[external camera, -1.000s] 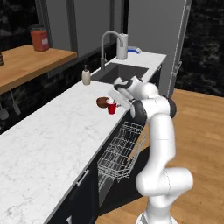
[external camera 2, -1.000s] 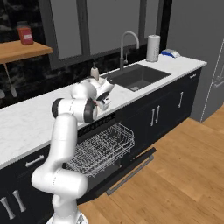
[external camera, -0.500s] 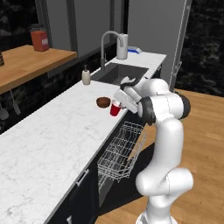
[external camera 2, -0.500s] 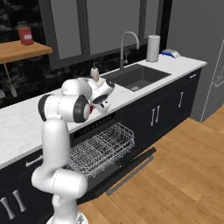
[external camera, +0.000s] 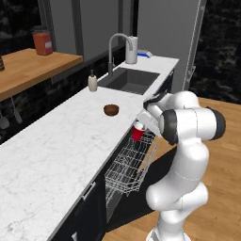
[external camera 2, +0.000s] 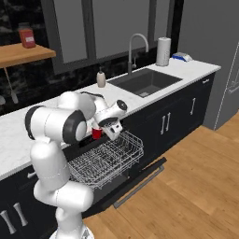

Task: Pick up the cup and bowl from the counter, place them in the dishwasher, and close the dishwasher door.

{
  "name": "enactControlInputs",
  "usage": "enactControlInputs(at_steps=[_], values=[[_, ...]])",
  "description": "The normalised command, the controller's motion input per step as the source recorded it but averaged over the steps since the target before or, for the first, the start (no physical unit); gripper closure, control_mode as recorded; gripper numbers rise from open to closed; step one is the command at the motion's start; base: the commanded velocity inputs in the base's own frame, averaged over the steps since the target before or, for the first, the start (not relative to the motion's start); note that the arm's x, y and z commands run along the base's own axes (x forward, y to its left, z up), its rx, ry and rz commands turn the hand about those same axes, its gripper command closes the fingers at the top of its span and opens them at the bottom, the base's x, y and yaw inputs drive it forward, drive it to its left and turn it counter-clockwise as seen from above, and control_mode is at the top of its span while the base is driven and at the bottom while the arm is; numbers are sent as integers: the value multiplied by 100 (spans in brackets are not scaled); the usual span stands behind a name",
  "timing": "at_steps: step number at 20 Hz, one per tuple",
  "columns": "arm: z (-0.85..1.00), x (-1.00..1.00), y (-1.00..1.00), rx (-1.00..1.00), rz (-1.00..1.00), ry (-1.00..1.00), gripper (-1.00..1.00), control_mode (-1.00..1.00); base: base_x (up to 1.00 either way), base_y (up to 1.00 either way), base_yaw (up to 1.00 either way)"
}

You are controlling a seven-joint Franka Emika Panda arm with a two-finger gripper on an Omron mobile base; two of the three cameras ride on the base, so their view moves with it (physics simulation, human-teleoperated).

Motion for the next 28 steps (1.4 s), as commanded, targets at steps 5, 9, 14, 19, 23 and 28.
enactControlInputs(at_steps=[5,9,14,19,23,28], values=[[-98,-20,-62,0,0,37,100,-100,0,0,0],[-100,9,-30,0,3,16,100,-100,0,0,0],[-77,60,0,4,3,-9,100,-100,0,0,0],[-76,66,-5,5,4,-10,100,-100,0,0,0],[-32,73,-35,12,6,0,100,-100,0,0,0],[-40,73,-1,1,1,0,100,-100,0,0,0]])
